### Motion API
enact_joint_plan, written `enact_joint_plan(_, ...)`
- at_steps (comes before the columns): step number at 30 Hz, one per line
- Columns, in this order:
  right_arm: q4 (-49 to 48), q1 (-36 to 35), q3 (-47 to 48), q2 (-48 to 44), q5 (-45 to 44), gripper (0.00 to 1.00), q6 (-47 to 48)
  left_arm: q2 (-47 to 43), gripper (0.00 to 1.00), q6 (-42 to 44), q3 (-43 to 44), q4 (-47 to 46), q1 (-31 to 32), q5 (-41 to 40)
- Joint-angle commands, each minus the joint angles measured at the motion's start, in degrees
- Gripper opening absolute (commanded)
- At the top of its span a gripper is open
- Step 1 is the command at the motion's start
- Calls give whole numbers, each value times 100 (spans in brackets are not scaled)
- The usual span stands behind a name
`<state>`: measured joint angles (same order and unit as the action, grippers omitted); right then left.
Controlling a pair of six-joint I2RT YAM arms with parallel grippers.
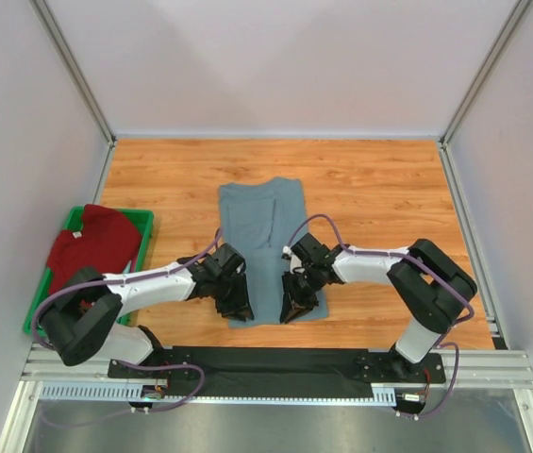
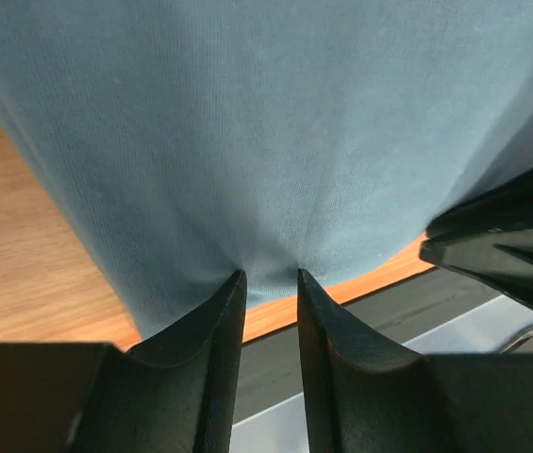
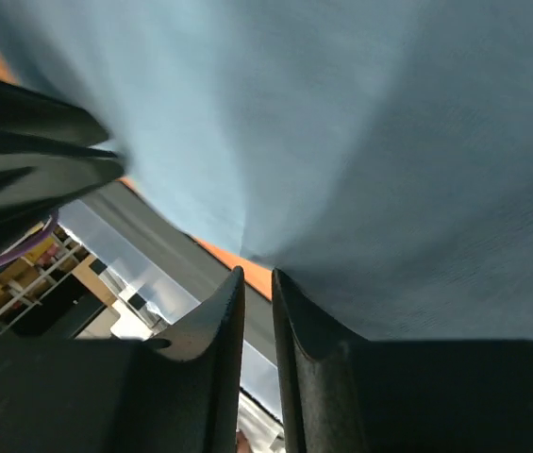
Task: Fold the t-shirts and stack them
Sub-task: Fold the tshirt
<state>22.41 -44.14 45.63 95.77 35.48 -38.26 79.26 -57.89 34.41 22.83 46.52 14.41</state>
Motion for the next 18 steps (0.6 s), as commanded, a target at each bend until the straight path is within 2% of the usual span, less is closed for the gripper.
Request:
enact_joint_plan(1, -396, -7, -334, 48, -85, 19, -85, 142, 36, 23, -258, 46, 50, -466)
enact_joint_plan(5, 453, 20, -704, -653, -962, 21, 231, -340, 36, 23, -436, 475, 50, -676)
enact_joint_plan(7, 824, 28, -827, -1163, -1183, 24, 196, -1007, 38, -47, -244, 1055, 163, -816)
enact_joint_plan(8, 1174, 37, -862, -1844, -1437, 29, 100, -1288, 41, -108, -146, 1292, 269, -931)
enact_joint_plan(10, 1527, 185, -915, -2480, -1728, 43, 38, -2123, 48, -370, 56, 1943, 375, -1203)
enact_joint_plan(12, 1827, 449, -985, -3193, -1879, 50, 20, -2903, 57, -652, -4, 2346, 375, -1283)
enact_joint_plan(13, 1845, 737, -1064, -3361, -1861, 59, 29, -3160, 59, -958, -83, 2392, 375, -1292)
enact_joint_plan(15, 1723, 941, -1143, -3642, -1791, 68, -32, -3949, 60, -1302, -320, 2253, 384, -1257)
enact_joint_plan(16, 1635, 1055, -1266, -3679, -1738, 73, -85, -4206, 61, -1748, -669, 2200, 375, -1239)
enact_joint_plan(18, 1433, 1109, -1389, -3697, -1711, 75, -234, -4881, 61, -2224, -1119, 1903, 375, -1257)
